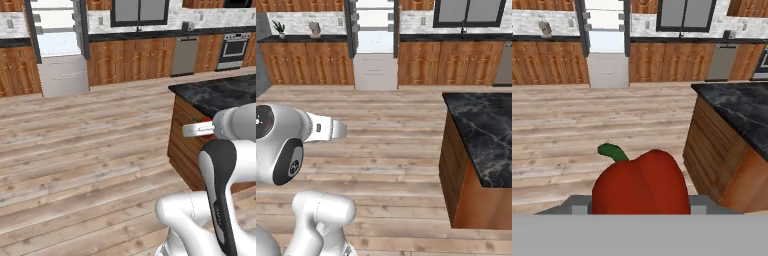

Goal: Gather the bell peppers from the fridge and place them on a tray on the dining counter. Then gather the fish and chicken drumstick from the fridge and place them on the other tray.

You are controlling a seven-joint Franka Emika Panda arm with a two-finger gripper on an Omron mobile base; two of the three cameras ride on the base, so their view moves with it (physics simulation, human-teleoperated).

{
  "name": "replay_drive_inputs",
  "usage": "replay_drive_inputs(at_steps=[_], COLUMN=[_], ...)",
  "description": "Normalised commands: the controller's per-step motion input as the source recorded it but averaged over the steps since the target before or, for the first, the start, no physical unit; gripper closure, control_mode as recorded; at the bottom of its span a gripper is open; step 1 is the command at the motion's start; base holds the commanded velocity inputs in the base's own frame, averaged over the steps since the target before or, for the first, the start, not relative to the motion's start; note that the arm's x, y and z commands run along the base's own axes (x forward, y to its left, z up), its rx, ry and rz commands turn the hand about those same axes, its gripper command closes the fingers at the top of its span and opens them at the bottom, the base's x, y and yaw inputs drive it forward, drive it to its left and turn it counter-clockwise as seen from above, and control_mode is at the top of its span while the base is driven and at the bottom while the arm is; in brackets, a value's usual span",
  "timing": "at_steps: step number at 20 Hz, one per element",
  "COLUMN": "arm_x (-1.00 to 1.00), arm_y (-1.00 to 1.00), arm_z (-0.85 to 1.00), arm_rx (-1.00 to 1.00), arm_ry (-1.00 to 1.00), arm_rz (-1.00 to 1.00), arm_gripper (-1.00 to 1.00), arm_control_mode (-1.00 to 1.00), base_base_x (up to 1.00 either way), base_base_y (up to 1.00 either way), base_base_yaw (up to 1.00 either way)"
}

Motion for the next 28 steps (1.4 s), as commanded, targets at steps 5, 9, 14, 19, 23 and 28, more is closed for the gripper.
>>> replay_drive_inputs(at_steps=[5,9,14,19,23,28], arm_x=[0.00,0.00,0.00,0.00,0.00,0.00], arm_y=[0.00,0.00,0.00,0.00,0.00,0.00], arm_z=[0.00,0.00,0.00,0.00,0.00,0.00], arm_rx=[0.00,0.00,0.00,0.00,0.00,0.00], arm_ry=[0.00,0.00,0.00,0.00,0.00,0.00], arm_rz=[0.00,0.00,0.00,0.00,0.00,0.00], arm_gripper=[1.00,1.00,1.00,1.00,1.00,1.00], arm_control_mode=[1.00,1.00,1.00,1.00,1.00,1.00], base_base_x=[-0.99,-0.56,0.02,0.49,0.41,0.35], base_base_y=[-0.64,-0.70,-0.75,-0.89,-0.97,-1.00], base_base_yaw=[0.00,0.00,0.00,0.00,0.00,0.00])
